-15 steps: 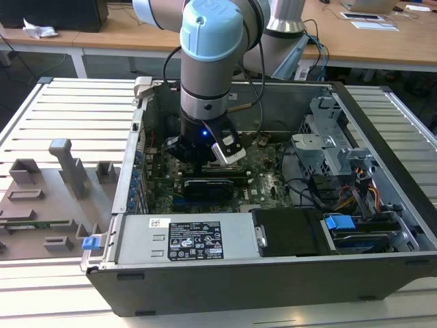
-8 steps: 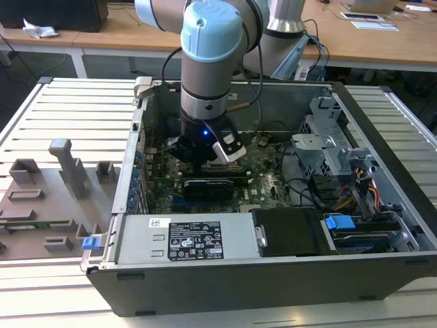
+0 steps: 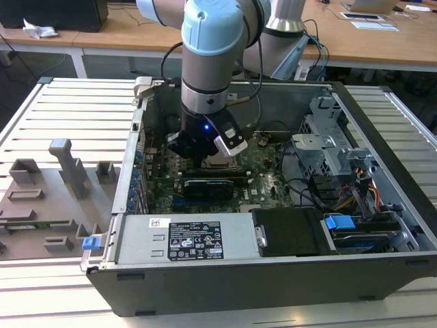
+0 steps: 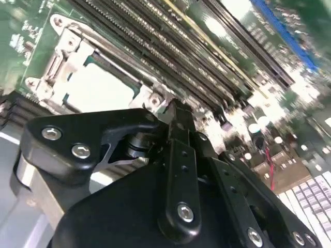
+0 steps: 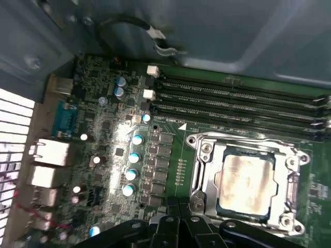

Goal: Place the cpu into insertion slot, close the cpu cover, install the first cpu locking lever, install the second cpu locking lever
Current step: 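Install the second cpu locking lever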

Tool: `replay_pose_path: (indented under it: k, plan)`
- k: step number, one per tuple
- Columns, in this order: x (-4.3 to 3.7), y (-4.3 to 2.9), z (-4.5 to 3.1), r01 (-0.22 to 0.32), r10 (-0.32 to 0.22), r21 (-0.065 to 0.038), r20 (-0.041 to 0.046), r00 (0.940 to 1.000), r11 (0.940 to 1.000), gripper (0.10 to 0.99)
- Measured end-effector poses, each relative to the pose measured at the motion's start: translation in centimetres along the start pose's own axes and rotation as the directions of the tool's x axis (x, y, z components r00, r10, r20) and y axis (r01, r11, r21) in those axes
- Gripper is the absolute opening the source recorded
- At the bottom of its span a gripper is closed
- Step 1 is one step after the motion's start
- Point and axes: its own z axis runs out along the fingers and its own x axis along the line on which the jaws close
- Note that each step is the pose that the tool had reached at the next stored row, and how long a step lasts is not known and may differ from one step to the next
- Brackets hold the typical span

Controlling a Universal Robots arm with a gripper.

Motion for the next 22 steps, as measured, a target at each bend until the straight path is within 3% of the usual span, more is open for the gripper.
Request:
replay_pose_path:
  k: [2, 4, 8, 13, 15, 22]
  plan:
    - [0.03, 0.15, -1.06, 0.0, 0.0, 0.0, -0.0001, 1.0, 1.0, 0.106]
    - [-0.1, 0.42, -1.18, 0.0, 0.0, 0.003, -0.0005, 1.0, 1.0, 0.106]
    - [-0.84, 1.39, -1.08, -0.003, 0.004, 0.058, -0.0133, 0.9999, 0.9983, 0.106]
    - [-1.72, 2.46, -0.92, -0.006, 0.011, 0.148, -0.031, 0.9995, 0.989, 0.106]
    - [-2.24, 3.27, -0.82, -0.007, 0.013, 0.174, -0.0365, 0.9992, 0.9847, 0.106]
    - [-5.62, 3.89, -0.7, -0.006, 0.015, 0.173, -0.0532, 0.9985, 0.985, 0.106]
